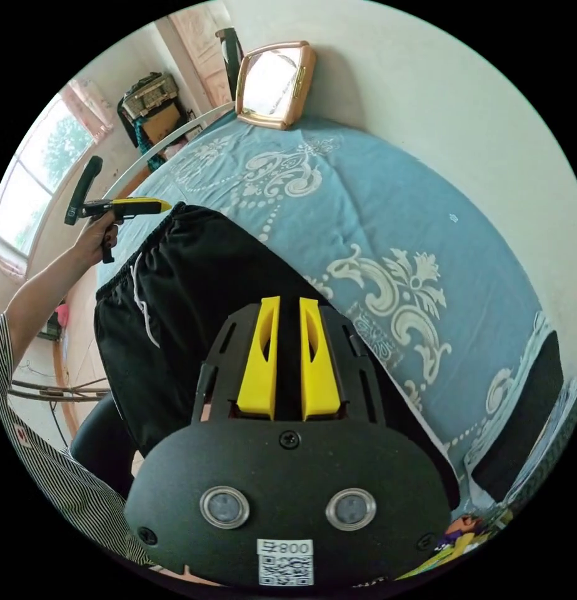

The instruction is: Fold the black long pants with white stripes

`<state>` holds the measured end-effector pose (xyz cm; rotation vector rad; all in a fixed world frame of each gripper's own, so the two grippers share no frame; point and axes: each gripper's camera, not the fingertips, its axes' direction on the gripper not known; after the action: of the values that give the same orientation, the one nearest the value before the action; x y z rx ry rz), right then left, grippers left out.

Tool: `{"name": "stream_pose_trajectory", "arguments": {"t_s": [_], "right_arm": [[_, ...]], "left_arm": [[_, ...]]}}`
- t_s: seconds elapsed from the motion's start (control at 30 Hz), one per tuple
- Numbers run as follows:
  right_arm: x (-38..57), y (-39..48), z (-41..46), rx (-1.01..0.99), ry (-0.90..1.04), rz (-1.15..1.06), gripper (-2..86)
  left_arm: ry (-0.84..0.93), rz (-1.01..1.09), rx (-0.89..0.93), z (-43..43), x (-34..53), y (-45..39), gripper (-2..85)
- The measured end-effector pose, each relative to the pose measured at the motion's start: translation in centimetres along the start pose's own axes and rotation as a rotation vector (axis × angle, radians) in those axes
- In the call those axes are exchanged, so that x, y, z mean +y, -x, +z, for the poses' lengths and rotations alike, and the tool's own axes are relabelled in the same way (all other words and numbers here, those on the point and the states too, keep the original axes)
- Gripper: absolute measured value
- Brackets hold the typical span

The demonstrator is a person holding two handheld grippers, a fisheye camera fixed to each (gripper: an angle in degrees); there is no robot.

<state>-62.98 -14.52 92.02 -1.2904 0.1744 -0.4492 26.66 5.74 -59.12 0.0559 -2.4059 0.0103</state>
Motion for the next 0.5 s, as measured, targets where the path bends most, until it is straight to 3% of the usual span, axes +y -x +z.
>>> {"name": "stream_pose_trajectory", "arguments": {"t_s": [0.1,0.3,0.5], "right_arm": [[-4.0,0.3,1.0,-0.012,0.077,0.013,7.2],[-7.3,2.6,-1.1,0.019,0.081,-0.017,2.9],[-10.2,4.7,-7.6,0.09,-0.074,-0.002,1.1]], "left_arm": [[0.053,-0.002,0.037,2.4,-0.1,3.4,8.1],[-0.006,0.047,0.091,2.8,1.9,8.6,4.5],[-0.176,0.069,0.109,0.3,4.0,13.2,2.8]]}}
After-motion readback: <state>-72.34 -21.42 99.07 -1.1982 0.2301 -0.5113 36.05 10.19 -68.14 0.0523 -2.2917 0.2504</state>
